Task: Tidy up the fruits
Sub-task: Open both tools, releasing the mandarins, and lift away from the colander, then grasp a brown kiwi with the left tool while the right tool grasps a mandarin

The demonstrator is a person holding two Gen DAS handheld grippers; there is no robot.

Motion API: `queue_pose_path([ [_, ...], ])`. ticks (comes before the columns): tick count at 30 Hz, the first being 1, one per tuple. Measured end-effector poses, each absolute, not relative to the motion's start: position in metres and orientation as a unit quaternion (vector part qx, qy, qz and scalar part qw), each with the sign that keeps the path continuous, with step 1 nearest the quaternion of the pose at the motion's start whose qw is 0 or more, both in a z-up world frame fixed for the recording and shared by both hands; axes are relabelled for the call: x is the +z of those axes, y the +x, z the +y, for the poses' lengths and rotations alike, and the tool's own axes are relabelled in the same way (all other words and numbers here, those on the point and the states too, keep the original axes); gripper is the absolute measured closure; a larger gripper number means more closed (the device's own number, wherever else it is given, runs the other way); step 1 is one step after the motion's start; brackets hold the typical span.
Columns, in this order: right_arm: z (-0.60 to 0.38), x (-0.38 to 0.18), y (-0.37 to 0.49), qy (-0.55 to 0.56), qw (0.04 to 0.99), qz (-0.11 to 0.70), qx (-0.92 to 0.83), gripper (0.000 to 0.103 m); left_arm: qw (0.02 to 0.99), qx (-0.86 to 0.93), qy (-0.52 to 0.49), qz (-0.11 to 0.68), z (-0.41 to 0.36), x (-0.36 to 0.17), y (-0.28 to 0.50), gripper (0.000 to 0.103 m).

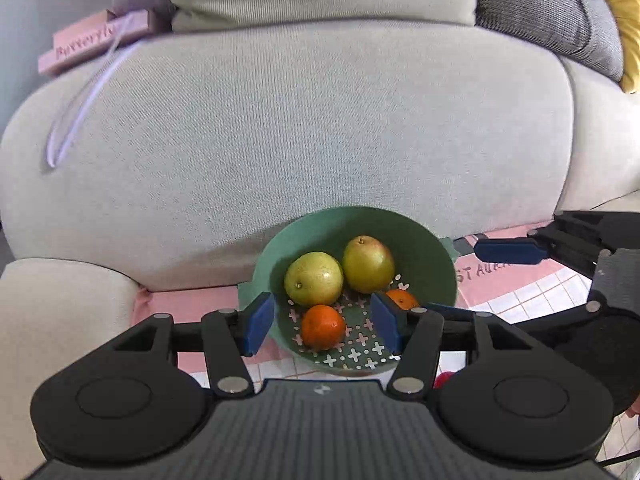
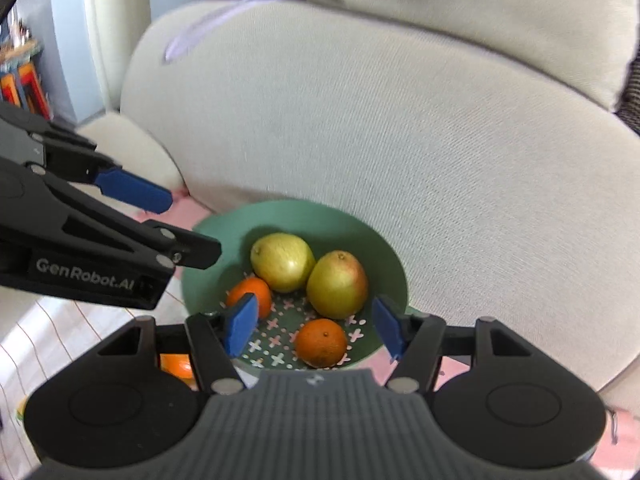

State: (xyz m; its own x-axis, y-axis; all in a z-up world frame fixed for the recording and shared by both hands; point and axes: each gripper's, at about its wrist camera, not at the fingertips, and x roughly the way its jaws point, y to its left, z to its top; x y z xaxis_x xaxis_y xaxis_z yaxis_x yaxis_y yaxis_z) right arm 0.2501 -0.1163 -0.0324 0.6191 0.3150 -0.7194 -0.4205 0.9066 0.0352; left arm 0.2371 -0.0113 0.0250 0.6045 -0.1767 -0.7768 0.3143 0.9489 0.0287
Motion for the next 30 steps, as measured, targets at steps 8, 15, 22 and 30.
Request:
queue_pose_path([
  [8, -0.126, -0.03, 0.189, -0.037, 0.926, 0.328, 0.183, 0.042, 0.907, -0.142, 0.078, 0.39, -0.008, 0.026, 0.187, 0.037],
  [15, -0.129, -0.035, 0.125, -0.028, 0.94, 0.304, 0.155, 0.04, 0.918, -0.111, 0.055, 0.377, 0.001, 0.009, 0.137, 0.037],
  [22, -0.121, -0.056, 0.086, -0.034, 0.944, 0.298, 0.134, 0.037, 0.92, -0.087, 0.052, 0.379, 0.005, -0.016, 0.097, 0.038],
  [30, -0.116, -0.081, 0.061, -0.048, 0.94, 0.311, 0.134, 0.036, 0.911, -0.058, 0.036, 0.406, 0.01, -0.049, 0.077, 0.038],
])
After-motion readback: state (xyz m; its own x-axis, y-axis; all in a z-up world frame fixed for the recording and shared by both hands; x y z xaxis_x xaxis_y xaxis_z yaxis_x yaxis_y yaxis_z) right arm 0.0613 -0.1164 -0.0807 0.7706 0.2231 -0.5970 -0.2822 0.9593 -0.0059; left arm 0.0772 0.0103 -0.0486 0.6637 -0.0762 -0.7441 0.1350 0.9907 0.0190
